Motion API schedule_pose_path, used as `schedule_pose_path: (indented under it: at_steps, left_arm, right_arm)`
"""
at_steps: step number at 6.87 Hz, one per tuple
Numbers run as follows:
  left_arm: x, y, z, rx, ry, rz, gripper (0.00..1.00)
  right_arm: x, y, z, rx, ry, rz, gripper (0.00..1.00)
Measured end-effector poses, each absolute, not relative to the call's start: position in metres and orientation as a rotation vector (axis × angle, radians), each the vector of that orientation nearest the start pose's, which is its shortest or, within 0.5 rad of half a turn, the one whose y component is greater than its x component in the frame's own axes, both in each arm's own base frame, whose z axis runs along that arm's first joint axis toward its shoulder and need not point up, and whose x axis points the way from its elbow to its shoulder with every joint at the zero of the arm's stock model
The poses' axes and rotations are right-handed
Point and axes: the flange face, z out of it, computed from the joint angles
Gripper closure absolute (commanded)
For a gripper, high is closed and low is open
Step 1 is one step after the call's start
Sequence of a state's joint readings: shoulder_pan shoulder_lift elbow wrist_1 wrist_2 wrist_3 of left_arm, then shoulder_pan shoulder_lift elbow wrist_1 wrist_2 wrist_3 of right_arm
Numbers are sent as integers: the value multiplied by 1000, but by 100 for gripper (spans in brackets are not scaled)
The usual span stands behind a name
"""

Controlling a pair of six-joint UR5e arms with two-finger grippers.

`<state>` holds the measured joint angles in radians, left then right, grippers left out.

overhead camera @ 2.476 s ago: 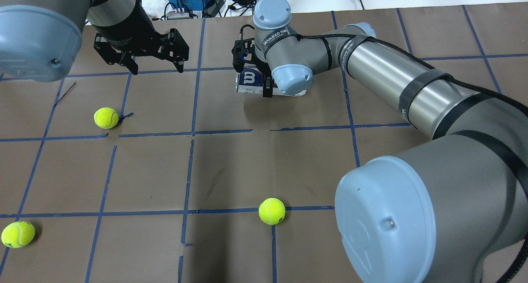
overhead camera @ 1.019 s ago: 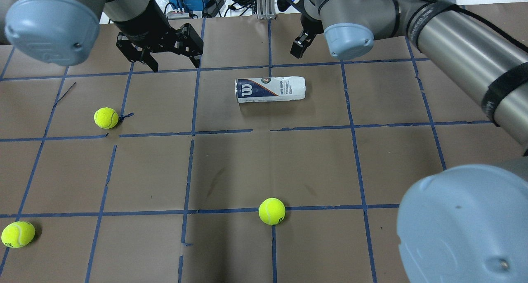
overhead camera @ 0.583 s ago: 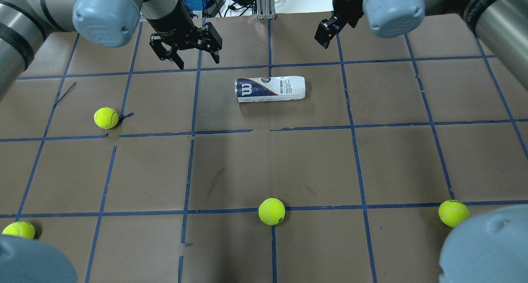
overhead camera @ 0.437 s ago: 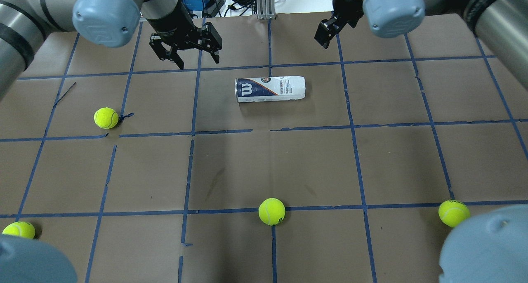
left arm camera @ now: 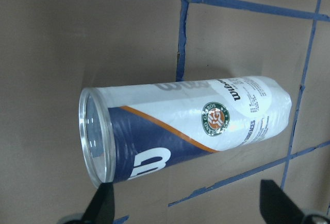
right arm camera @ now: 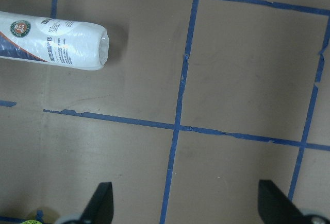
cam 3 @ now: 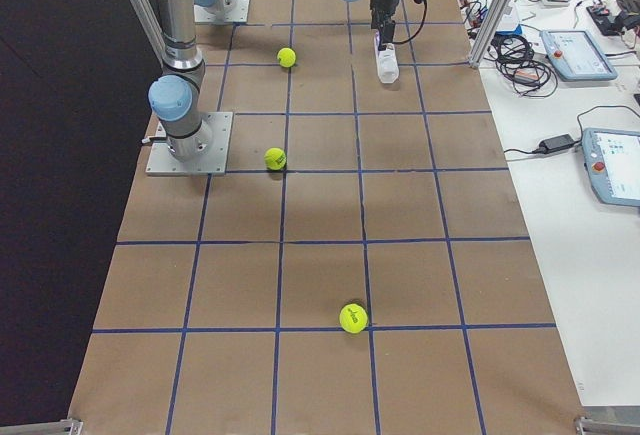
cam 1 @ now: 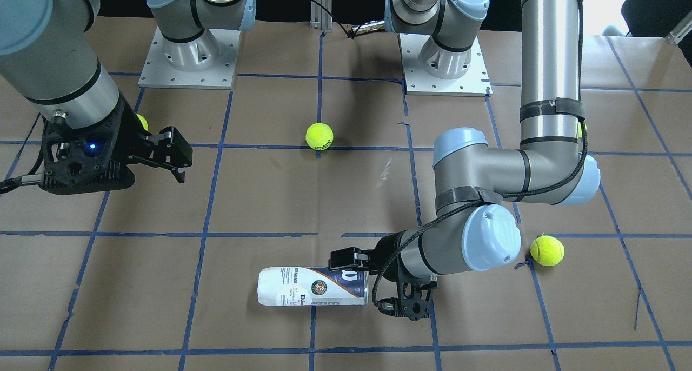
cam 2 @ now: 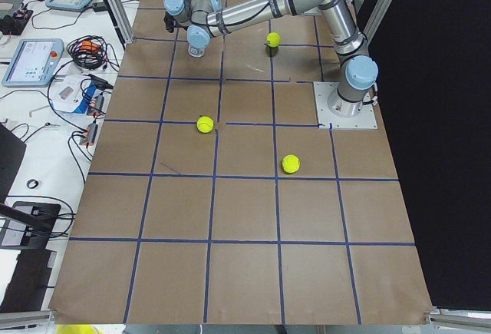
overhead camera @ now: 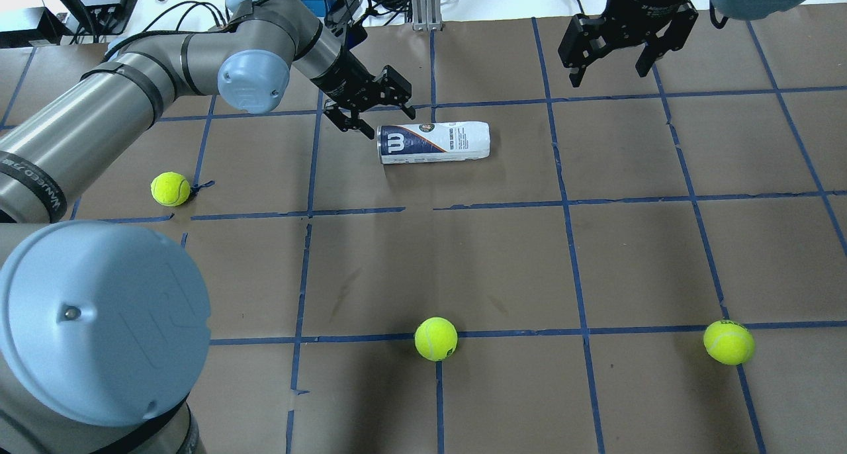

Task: Lift up tennis ball bucket
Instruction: 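Raise the right gripper away while the left gripper reaches toward the lying can, then close the left gripper on the open end of the lying can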

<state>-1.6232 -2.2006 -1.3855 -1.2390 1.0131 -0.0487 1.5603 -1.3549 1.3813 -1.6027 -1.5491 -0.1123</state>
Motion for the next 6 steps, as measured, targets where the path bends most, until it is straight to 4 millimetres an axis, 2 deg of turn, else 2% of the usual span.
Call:
schedule_pose_path:
  at_steps: [3, 4, 5, 6]
  left_arm:
    - [-211, -695, 219, 41, -2575, -170, 0]
    - [-211, -697, 211, 39, -2574, -171, 15]
    - [-212, -698, 206, 39, -2562, -171, 39]
    - [-214, -697, 204, 42, -2523, -167, 59]
  right_arm:
    - [126, -583, 468, -61, 3132, 1, 0]
    - [126, -582, 468, -36, 3133, 0, 0]
    - [126, -582, 470, -1, 3134, -2, 0]
    - [127, -581, 471, 19, 3133, -7, 0]
